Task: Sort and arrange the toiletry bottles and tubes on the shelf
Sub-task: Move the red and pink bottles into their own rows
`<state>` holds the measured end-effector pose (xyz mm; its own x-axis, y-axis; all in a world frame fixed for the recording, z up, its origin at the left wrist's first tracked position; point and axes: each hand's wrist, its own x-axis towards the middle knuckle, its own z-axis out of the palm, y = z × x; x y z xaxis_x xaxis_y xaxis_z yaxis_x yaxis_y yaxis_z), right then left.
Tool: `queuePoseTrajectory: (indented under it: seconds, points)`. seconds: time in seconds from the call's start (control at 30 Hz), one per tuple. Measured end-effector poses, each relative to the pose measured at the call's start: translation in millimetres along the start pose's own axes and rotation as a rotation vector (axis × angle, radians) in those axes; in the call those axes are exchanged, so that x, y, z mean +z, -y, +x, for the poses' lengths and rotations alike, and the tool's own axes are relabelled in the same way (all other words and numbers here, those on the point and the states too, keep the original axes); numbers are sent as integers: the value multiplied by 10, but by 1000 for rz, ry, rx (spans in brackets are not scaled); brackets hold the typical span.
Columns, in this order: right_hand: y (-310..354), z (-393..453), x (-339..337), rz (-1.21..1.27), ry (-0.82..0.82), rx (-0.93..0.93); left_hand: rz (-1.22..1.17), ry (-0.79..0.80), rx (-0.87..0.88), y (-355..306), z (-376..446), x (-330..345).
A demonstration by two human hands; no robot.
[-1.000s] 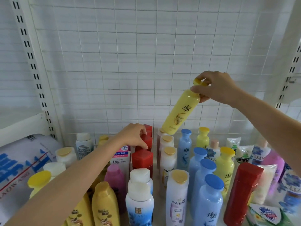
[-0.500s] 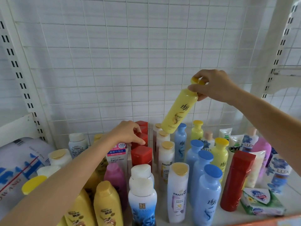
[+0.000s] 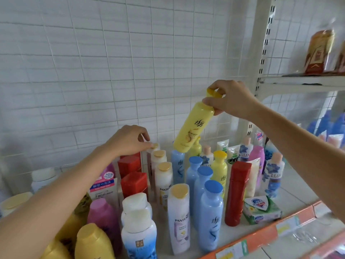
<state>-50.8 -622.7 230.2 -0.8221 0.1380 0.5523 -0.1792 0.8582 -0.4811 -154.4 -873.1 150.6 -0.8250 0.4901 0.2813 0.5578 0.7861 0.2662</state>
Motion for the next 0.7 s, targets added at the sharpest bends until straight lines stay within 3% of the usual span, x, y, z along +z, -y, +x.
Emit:
queuePoseTrajectory:
  seconds: [0.37,0.57,0.7]
  points:
    - [-689,62,-533,-23,-16,5,-62,81,141,-928,529,353]
    - [-1075,109,-681,-71,-2,-35,24,173,120,-1299,859,785]
    - [-1307,150,-706,-91,3,-48,219,335,108,-1446,1084,1068]
